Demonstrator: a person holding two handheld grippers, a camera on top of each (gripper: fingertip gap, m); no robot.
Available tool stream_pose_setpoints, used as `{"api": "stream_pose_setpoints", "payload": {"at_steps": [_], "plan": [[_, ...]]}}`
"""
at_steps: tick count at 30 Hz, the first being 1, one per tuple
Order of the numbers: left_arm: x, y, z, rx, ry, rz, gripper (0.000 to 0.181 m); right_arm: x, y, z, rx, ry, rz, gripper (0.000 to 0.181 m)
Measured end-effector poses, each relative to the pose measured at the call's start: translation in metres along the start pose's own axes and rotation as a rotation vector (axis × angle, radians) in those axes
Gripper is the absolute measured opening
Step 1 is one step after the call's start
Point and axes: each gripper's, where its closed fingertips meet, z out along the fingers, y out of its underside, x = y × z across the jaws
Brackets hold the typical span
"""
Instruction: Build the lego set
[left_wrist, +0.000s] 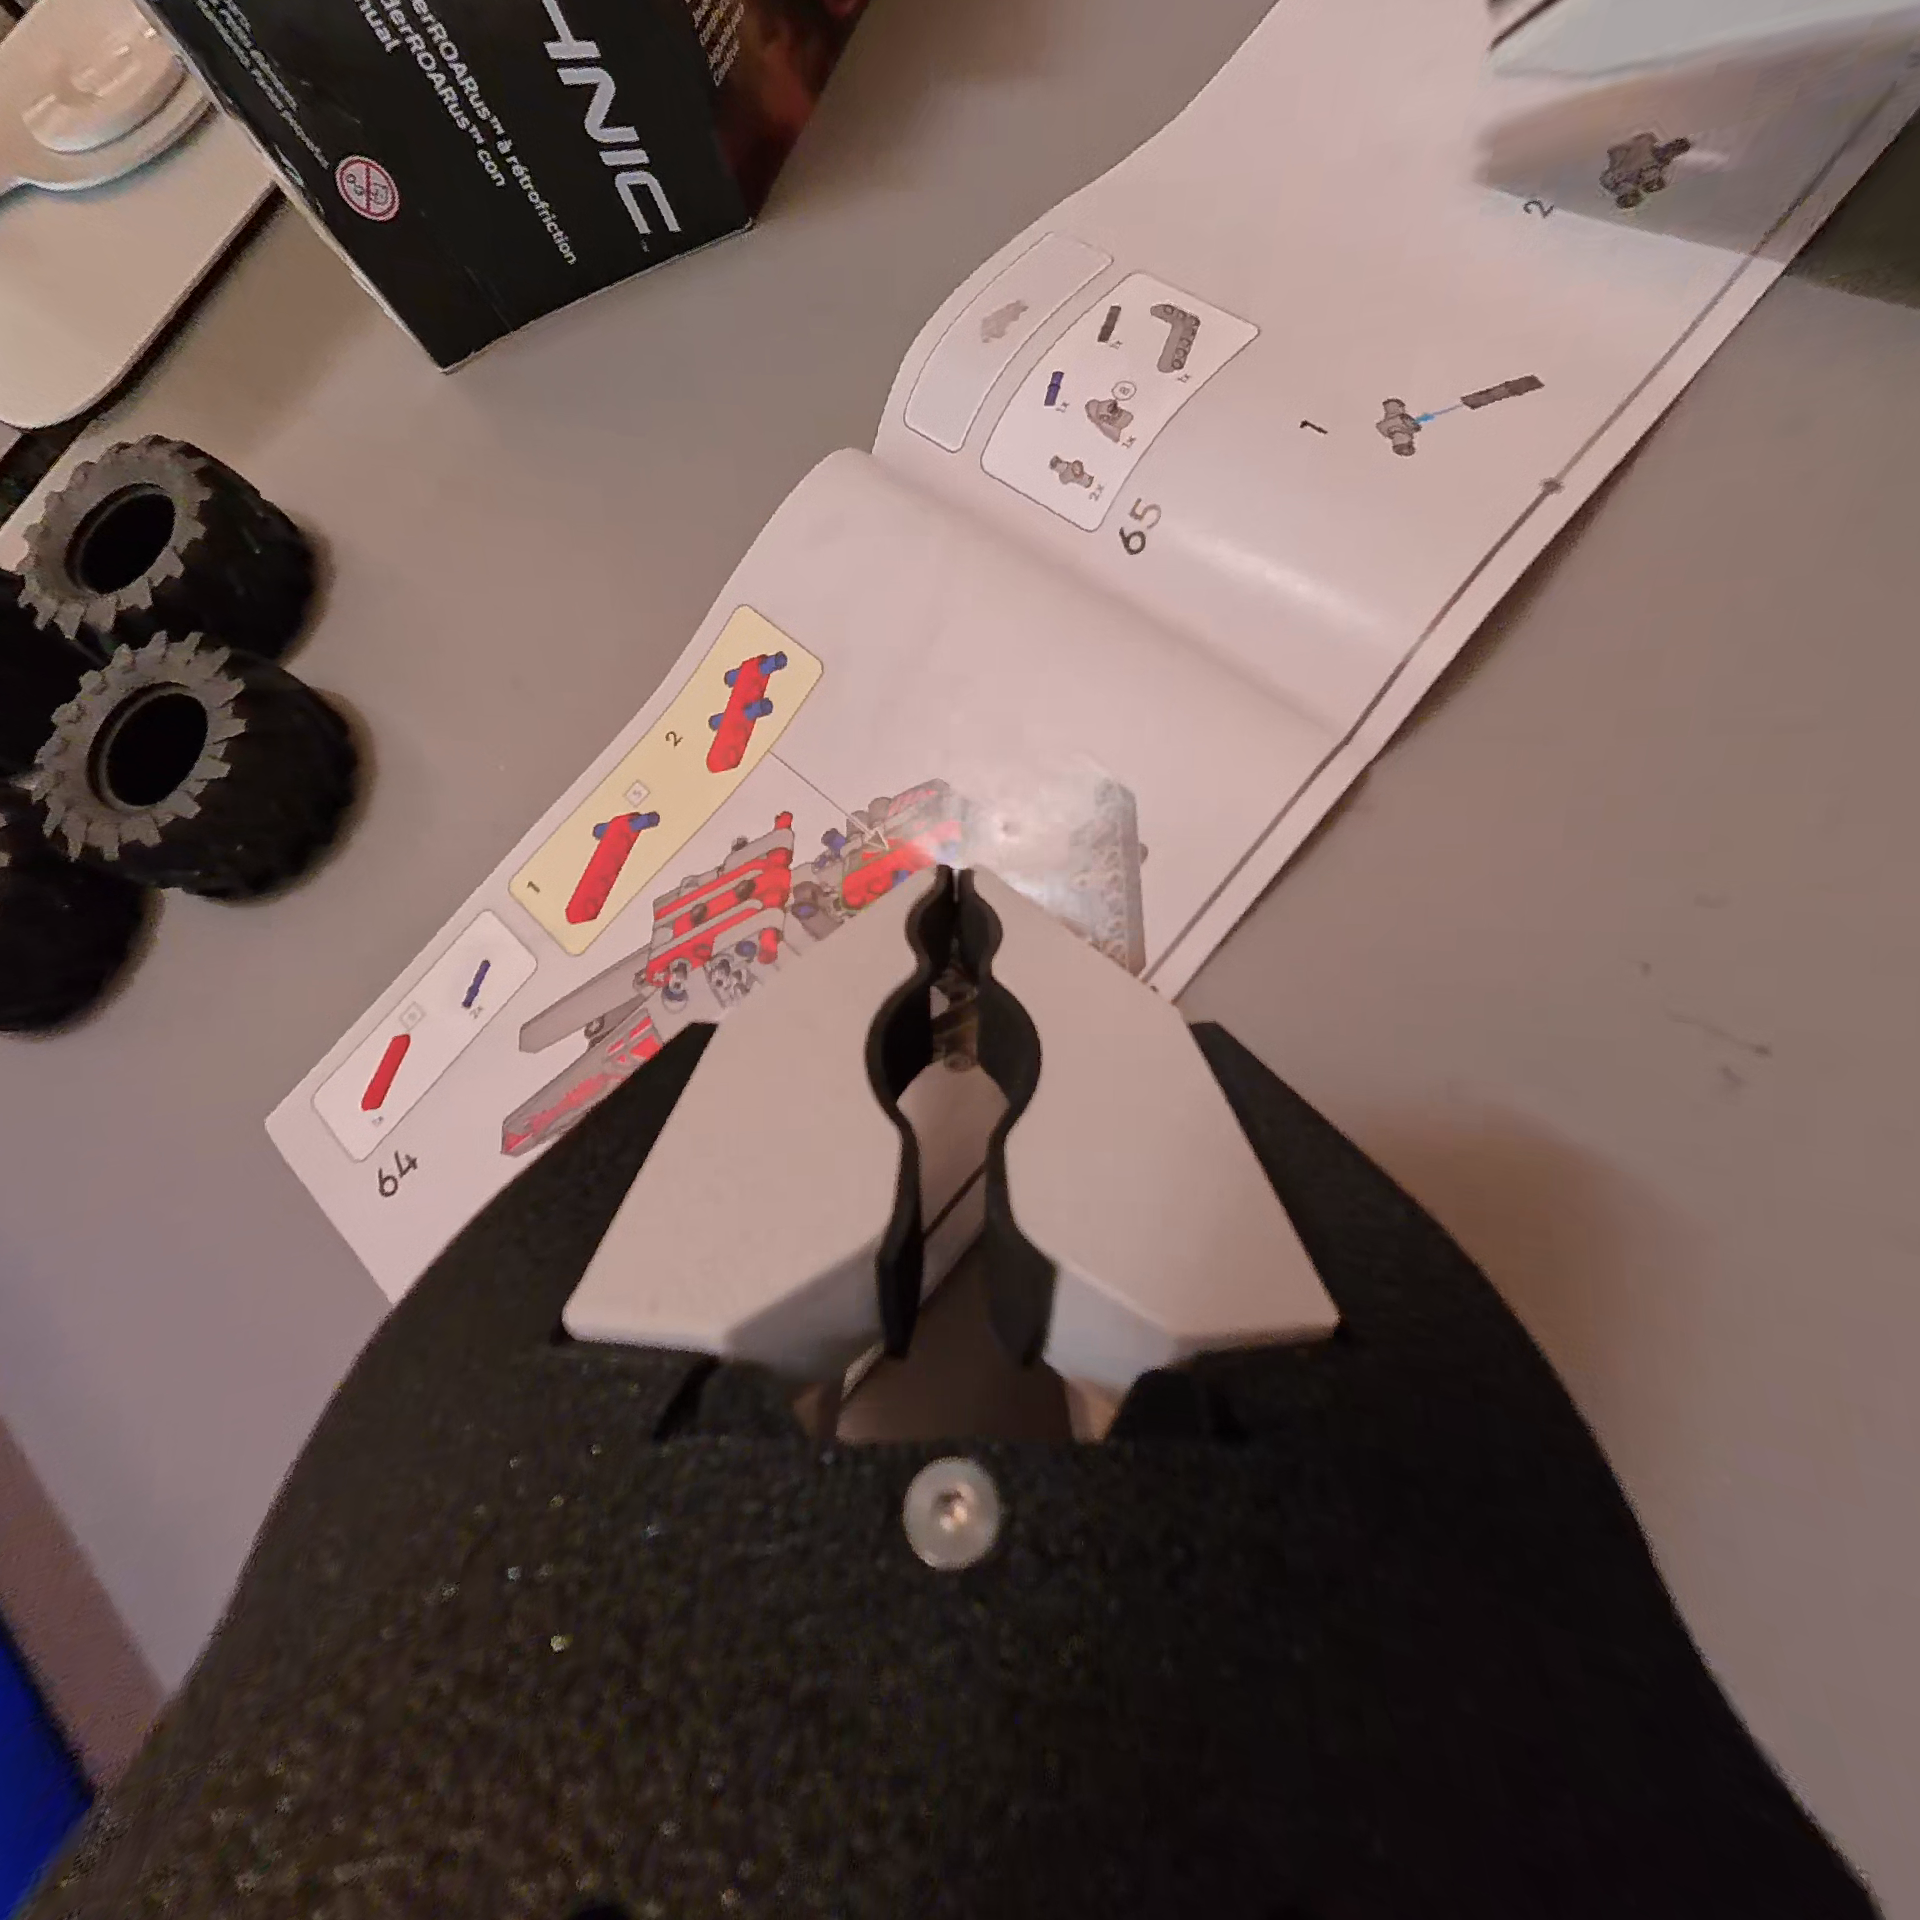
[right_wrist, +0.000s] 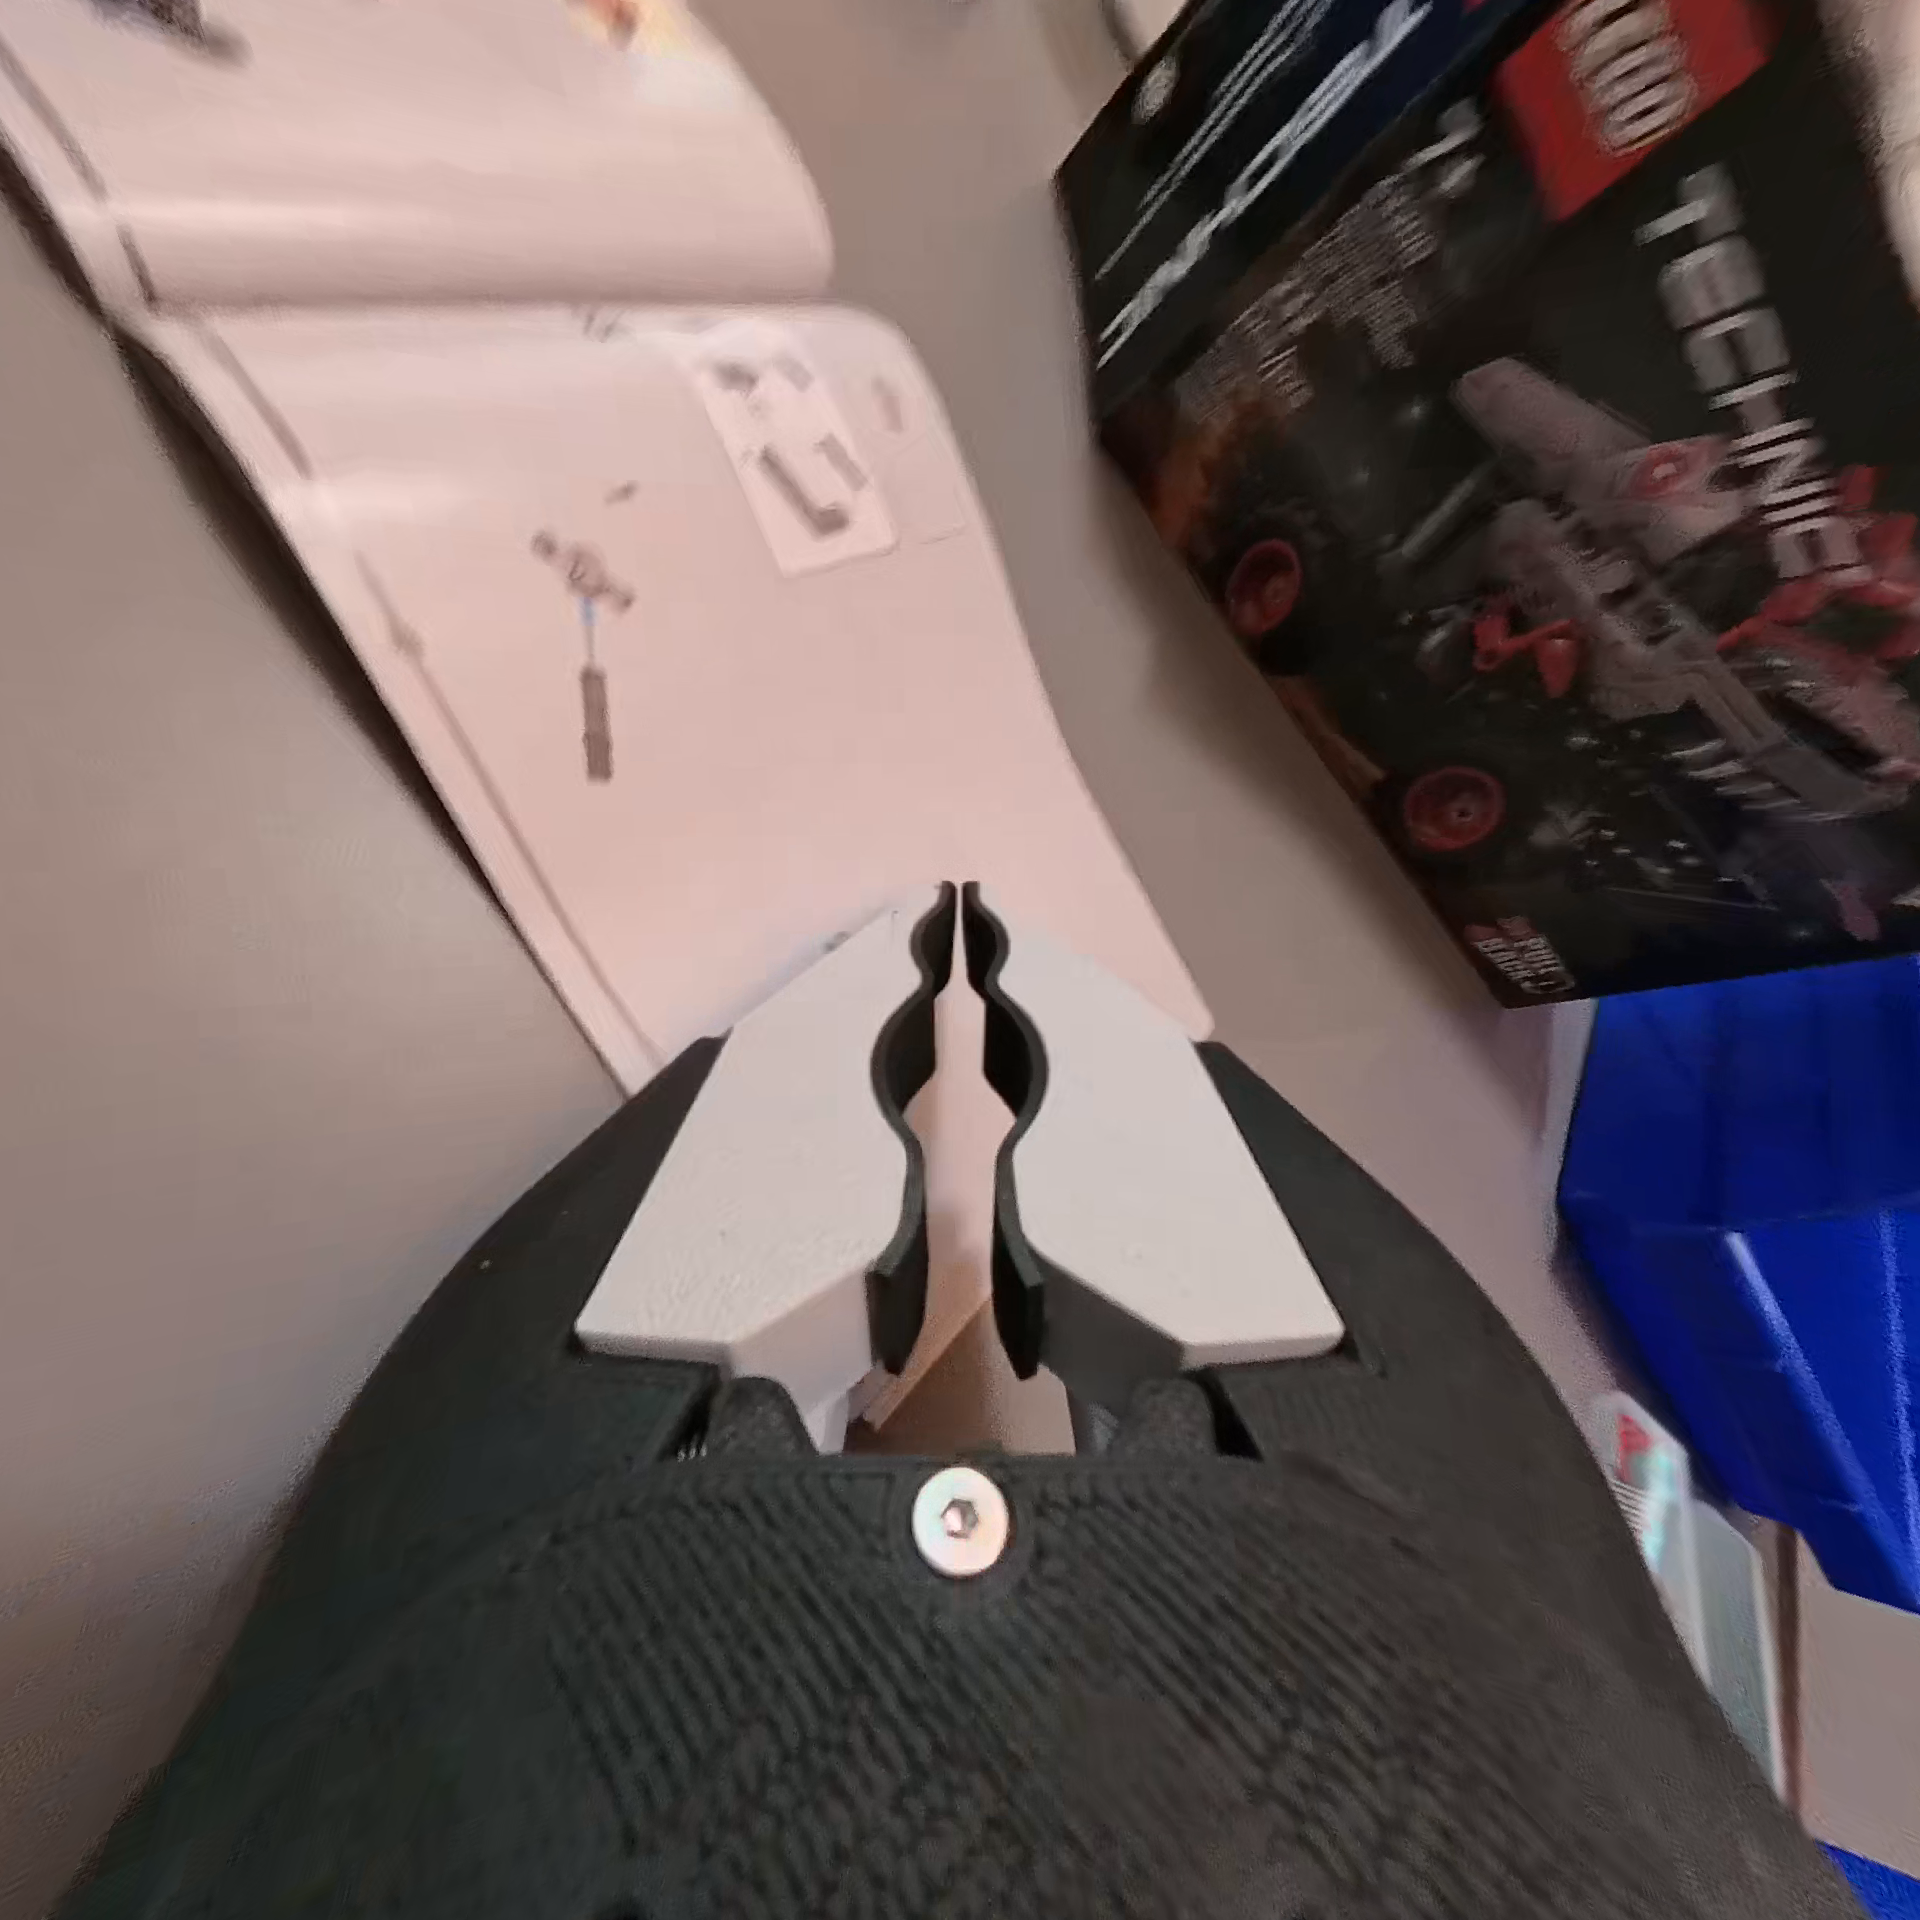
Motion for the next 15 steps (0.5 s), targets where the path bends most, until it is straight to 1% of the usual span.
{"api": "stream_pose_setpoints", "payload": {"at_steps": [1, 2, 4, 6, 8, 10, 12, 13, 15], "plan": [[-0.001, -0.002, -0.001, 0.005, -0.005, -0.010, 0.001, 0.006, -0.010, -0.004, 0.050, 0.025, 0.028, 0.005], [-0.002, -0.006, -0.004, 0.031, -0.012, -0.019, 0.003, 0.010, -0.024, -0.009, 0.113, 0.032, 0.065, 0.011], [-0.007, -0.022, -0.013, 0.130, -0.030, -0.050, 0.005, 0.010, -0.054, -0.012, 0.237, 0.010, 0.145, 0.025], [-0.013, -0.038, -0.032, 0.234, -0.038, -0.096, 0.005, 0.007, -0.073, -0.005, 0.273, -0.010, 0.162, 0.038], [-0.026, -0.046, -0.062, 0.306, -0.072, -0.122, 0.005, 0.008, -0.085, 0.008, 0.257, 0.018, 0.116, 0.050], [-0.048, -0.046, -0.103, 0.351, -0.137, -0.117, 0.002, 0.014, -0.099, 0.018, 0.260, 0.082, 0.060, 0.051], [-0.082, -0.033, -0.146, 0.358, -0.224, -0.126, 0.000, 0.021, -0.106, 0.029, 0.260, 0.152, 0.020, 0.051], [-0.103, -0.020, -0.165, 0.330, -0.263, -0.145, 0.000, 0.024, -0.105, 0.035, 0.239, 0.186, 0.001, 0.051], [-0.148, 0.016, -0.198, 0.220, -0.339, -0.198, 0.003, 0.027, -0.100, 0.044, 0.211, 0.240, -0.037, 0.051]]}}
